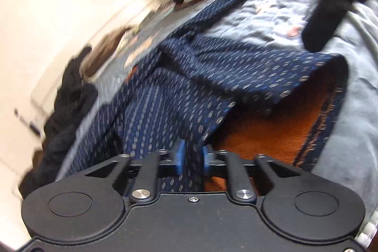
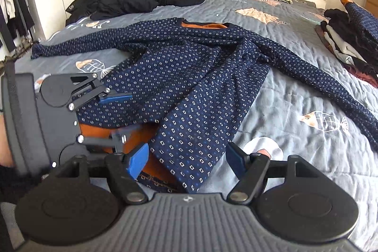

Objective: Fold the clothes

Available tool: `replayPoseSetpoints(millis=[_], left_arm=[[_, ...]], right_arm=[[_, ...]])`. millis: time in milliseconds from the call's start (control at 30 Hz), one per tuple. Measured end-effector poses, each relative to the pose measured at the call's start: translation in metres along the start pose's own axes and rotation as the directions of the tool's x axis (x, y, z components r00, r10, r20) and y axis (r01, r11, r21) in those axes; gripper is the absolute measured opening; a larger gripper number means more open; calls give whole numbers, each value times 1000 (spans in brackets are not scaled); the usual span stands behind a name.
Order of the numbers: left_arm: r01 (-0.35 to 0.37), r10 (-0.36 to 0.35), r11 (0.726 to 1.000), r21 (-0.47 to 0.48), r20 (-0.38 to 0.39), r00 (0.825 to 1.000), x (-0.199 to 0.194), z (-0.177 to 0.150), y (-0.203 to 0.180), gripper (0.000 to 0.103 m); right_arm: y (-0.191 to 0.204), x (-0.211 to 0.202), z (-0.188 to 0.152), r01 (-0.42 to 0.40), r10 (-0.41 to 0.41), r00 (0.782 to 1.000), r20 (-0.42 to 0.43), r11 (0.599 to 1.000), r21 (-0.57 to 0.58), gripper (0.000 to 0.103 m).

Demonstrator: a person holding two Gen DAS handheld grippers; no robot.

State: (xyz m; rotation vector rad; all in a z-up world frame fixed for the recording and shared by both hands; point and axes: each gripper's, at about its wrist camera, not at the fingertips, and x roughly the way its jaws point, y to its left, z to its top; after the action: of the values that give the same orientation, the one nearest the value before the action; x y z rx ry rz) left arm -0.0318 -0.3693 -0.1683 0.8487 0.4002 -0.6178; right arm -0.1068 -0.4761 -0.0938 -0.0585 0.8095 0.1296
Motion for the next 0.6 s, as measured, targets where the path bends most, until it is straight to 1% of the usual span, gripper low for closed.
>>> replayPoseSetpoints(millis=[33, 67, 100, 200, 300, 400, 467, 600], left_arm=[[8, -9, 999, -36, -18, 1000, 2, -1, 8, 5], [8, -9, 999, -50, -22, 1000, 0, -3, 14, 3], [6, -8, 998, -60, -25, 1000, -3, -5, 19, 3], [-6, 7, 998, -67, 7, 1000, -22, -9, 36, 3], [2, -1, 992, -123, 11, 1000, -42, -13, 58, 3], [-9, 10, 985, -174, 5, 1000, -63, -21, 84, 3], [-26, 25, 982, -189, -8, 1000, -72, -27, 102, 3], [-78, 67, 980, -183, -67, 996, -81, -47, 125, 3]], right_arm=[[1, 2, -1, 2, -2, 1000, -2, 1000, -8, 71], [1, 3, -2, 4, -5, 1000, -5, 1000, -16, 71], [2, 5, -3, 7, -7, 1000, -7, 1000, -24, 71], [8, 11, -5, 24, -25, 1000, -8, 997, -79, 71], [15, 17, -6, 56, -57, 998, -2, 986, -156, 71], [22, 24, -6, 92, -92, 996, 11, 971, -219, 71], [25, 30, -6, 112, -112, 994, 14, 959, -261, 71], [32, 44, -8, 137, -142, 990, 10, 930, -342, 71]])
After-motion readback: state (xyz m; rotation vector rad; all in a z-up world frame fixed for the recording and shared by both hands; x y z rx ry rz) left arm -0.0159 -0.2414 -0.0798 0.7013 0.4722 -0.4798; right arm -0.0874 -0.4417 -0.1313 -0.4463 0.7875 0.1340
